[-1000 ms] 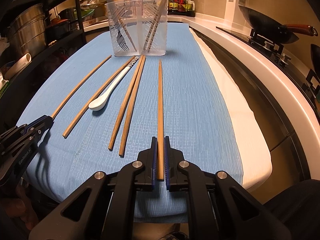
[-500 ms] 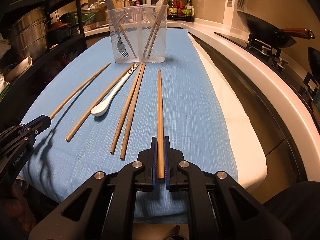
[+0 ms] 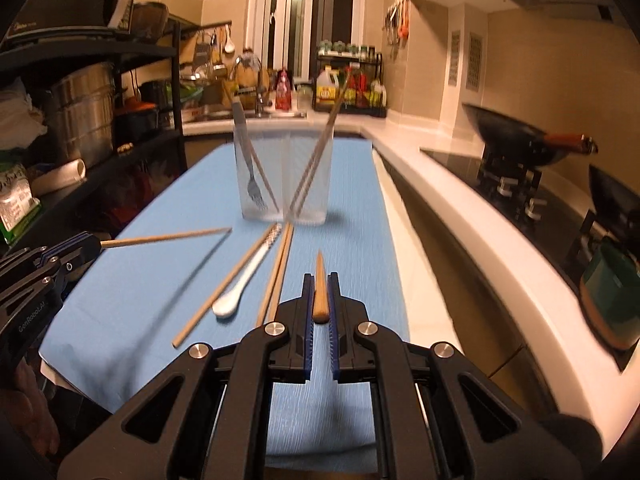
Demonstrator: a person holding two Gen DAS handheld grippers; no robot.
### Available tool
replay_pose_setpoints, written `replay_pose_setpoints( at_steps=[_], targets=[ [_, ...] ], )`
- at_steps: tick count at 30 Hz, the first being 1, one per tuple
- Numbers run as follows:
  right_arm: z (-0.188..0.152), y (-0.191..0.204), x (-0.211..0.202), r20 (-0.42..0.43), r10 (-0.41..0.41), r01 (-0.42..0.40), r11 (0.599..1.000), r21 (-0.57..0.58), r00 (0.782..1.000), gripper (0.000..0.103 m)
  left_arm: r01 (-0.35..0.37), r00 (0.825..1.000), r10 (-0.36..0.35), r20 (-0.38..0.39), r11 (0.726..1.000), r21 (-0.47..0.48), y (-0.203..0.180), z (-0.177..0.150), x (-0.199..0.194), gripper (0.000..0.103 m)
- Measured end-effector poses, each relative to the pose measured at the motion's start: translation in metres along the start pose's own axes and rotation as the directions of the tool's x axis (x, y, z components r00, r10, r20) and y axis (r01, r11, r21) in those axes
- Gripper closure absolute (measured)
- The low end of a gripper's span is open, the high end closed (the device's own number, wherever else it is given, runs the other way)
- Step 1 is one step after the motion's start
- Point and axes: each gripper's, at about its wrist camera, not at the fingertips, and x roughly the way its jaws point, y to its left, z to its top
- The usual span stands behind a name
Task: Organize utensils
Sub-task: 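Lift both chopsticks into the clear holder and open both tools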
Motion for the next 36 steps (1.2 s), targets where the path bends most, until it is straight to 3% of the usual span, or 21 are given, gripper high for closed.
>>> replay_pose_setpoints(
  at_steps=[13,27,36],
  targets=[
    [0.09,-0.007,0.004,0.091,0.054,-0.055,0.998,0.015,0.994,0.097,0.063,0.994,-0.063,0.09,0.998,0.0,0.007,0.094,0.009,0.096],
    [0.19,-0.01,0.02,0.055,0.136,-0.136,0.991,-0.005,0.989,0.097,0.138,0.99,-0.137,0.034,0.99,-0.016,0.006,0.187,0.048,0.097],
    [0.267,-0.001,0.017,0.143,0.148,-0.142,0.988,-0.052,0.978,0.097,0.163,0.973,-0.163,0.164,0.987,0.012,-0.014,0.278,0.056,0.097]
  ],
)
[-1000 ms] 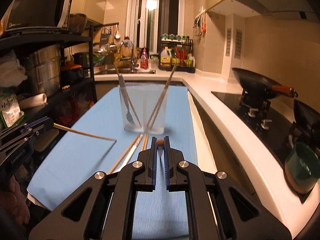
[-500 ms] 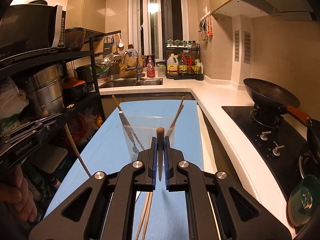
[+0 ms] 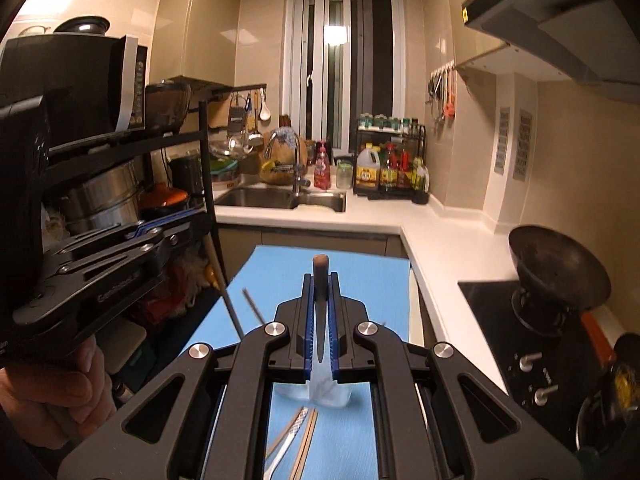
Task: Organize utensils
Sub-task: 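Lift both chopsticks into the clear holder and open both tools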
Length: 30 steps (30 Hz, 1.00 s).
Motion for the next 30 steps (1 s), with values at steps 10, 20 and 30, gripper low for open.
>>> replay_pose_setpoints(
  at_steps=[10,20,30],
  targets=[
    [-0.036,-0.011,0.075,-0.131,-0.012,0.015,1.0,0.021,0.991,0.097,-0.03,0.998,0.031,-0.058,0.999,0.014,-0.001,-0.016,0.074,0.097],
    [-0.058,-0.013,0.079,-0.176,-0.01,0.017,0.999,0.037,0.984,0.085,0.006,0.984,-0.002,-0.181,1.0,0.022,0.002,-0.053,0.088,0.081],
    [-0.089,-0.011,0.002,-0.096,-0.011,0.018,0.998,0.064,0.995,0.085,-0.017,0.994,0.012,-0.106,0.999,-0.048,0.017,-0.074,0.007,0.074]
  ],
)
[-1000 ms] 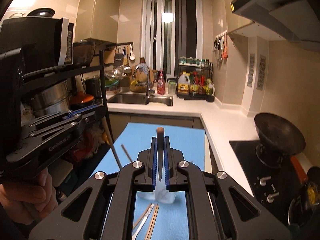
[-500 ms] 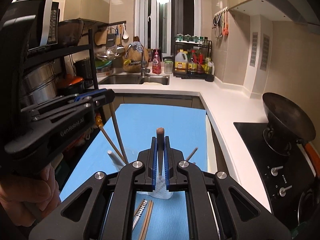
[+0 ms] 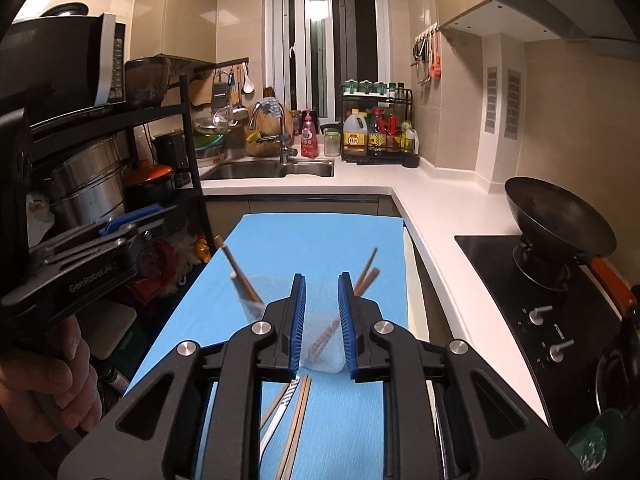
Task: Organize utensils
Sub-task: 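Lift both chopsticks into the clear holder and open both tools, then close the left tool on a loose chopstick while the right tool grasps another chopstick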
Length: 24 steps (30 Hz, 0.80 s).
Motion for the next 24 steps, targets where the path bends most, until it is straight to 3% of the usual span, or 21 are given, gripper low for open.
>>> replay_pose_setpoints(
  at_steps=[11,17,24],
  targets=[
    [-0.119,0.015,-0.023,-0.025,-0.024,0.025,0.999,0.036,0.999,0.087,-0.08,0.989,0.076,-0.127,0.996,-0.025,0.007,-0.145,-0.032,0.076],
    [-0.18,0.014,-0.007,-0.054,-0.043,0.047,0.996,0.078,0.998,0.091,-0.104,0.984,0.098,-0.152,0.994,-0.033,0.012,-0.194,-0.036,0.077],
    [-0.221,0.019,0.03,-0.196,-0.049,0.062,0.996,0.06,0.979,0.091,-0.09,0.976,0.079,-0.201,0.995,-0.046,0.008,-0.234,-0.021,0.079]
  ],
)
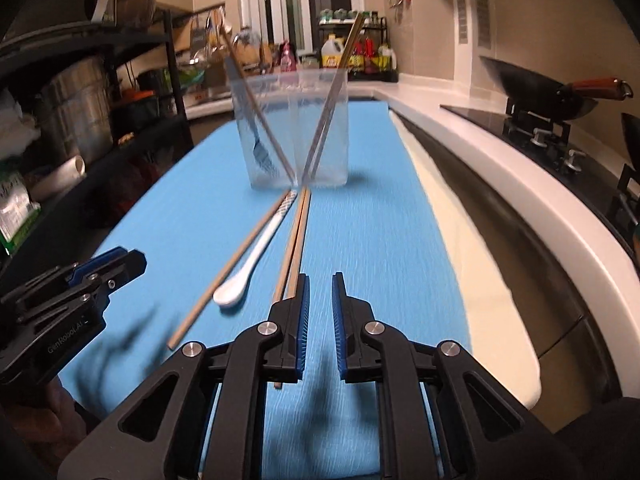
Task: Organize utensils
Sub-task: 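Close the left tool on a loose chopstick while the right tool grasps another chopstick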
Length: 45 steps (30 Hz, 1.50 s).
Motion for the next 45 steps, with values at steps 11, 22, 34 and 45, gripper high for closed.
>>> replay_pose_setpoints(
  at_steps=[11,22,34,45],
  targets=[
    [-0.015,0.014,0.025,-0.128,0.077,-0.08,0.997,-0.019,0.989,0.09,0.075,0.993,-0.074,-0.093,0.997,0.014,-0.014,-0.022,0.02,0.079],
    [-0.021,0.014,0.029,-0.149,0.02,-0.026,0.999,-0.043,0.989,0.092,0.035,0.994,-0.023,-0.111,0.994,0.104,-0.031,-0.032,0.029,0.079],
    [-0.02,0.002,0.024,-0.149,-0.067,0.064,0.998,-0.028,0.987,0.098,-0.093,0.991,0.099,-0.095,0.994,0.064,-0.011,-0.028,0.024,0.096],
    [-0.02,0.0,0.023,-0.143,-0.077,0.075,0.997,-0.016,0.987,0.096,-0.093,0.991,0.098,-0.087,0.993,0.067,-0.013,-0.03,0.025,0.096]
  ],
)
